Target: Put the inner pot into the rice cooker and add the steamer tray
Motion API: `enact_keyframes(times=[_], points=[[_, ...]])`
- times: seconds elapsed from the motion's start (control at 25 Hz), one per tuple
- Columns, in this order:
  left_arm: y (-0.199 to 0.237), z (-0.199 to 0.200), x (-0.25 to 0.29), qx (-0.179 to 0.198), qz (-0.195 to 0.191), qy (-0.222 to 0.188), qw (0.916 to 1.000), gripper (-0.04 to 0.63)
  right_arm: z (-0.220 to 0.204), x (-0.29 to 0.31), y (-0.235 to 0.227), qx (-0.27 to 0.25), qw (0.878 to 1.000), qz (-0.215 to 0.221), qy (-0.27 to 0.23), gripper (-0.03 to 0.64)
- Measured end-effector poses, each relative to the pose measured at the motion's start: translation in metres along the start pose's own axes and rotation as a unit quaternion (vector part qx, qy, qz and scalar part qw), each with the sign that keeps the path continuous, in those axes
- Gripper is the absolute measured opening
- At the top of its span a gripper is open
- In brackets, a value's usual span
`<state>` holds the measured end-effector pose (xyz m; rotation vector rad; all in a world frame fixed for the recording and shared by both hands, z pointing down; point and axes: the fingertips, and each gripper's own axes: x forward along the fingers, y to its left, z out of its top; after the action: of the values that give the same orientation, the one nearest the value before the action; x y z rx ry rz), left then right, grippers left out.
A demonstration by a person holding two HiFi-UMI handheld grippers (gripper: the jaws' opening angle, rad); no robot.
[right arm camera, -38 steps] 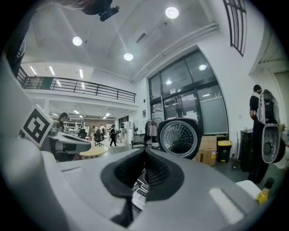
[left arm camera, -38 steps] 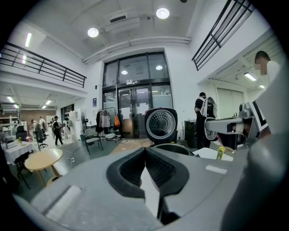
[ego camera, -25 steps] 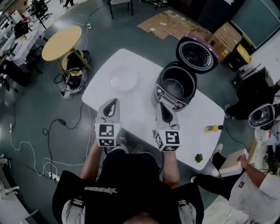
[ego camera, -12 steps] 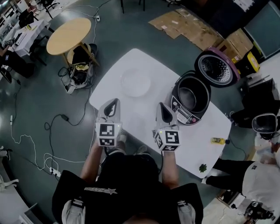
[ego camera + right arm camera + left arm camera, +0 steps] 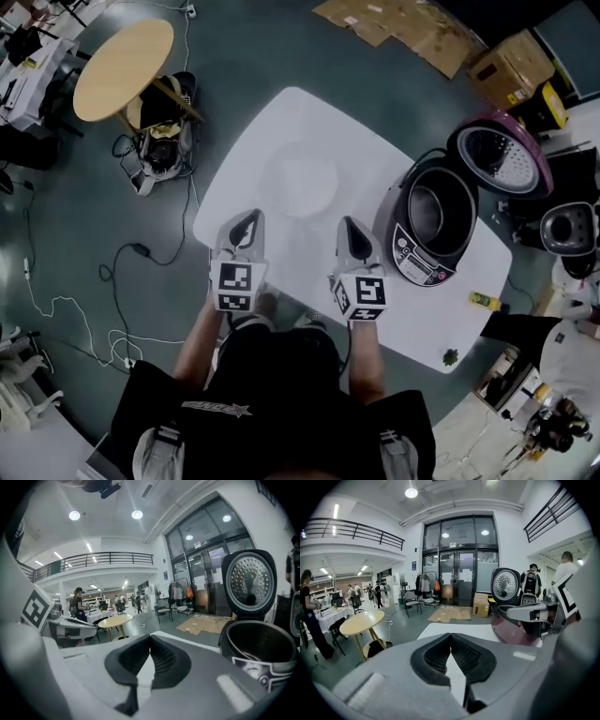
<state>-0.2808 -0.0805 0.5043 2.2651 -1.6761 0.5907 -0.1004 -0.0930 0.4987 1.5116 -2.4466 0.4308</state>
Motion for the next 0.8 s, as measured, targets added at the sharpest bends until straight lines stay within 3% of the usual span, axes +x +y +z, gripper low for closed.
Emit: enact_keyframes(times=[0.2, 0.32, 0.4, 0.48, 0.8], points=[[0.017, -0.016, 0.035, -0.026, -0.033, 0.021, 0.9989, 0.018, -0.02, 0.033, -0.014, 0.017, 0.999, -0.045, 0.026, 0.011], [0.023, -0.03, 0.055, -0.039, -0.052, 0.047, 0.9968, 0.135, -0.037, 0.05, -0.02, 0.035, 0.997, -0.058, 0.048, 0.104], [0.026, -0.04, 0.068, -0.049, -0.06, 0.062, 0.995, 0.167, -0.049, 0.06, -0.025, 0.048, 0.995, -0.063, 0.063, 0.121], [0.028, -0.049, 0.08, -0.052, -0.069, 0.077, 0.9933, 0.176, -0.061, 0.072, -0.03, 0.06, 0.993, -0.061, 0.082, 0.169], [0.035, -0.086, 0.118, -0.064, -0.087, 0.127, 0.986, 0.187, -0.109, 0.104, -0.043, 0.081, 0.984, -0.071, 0.144, 0.169]])
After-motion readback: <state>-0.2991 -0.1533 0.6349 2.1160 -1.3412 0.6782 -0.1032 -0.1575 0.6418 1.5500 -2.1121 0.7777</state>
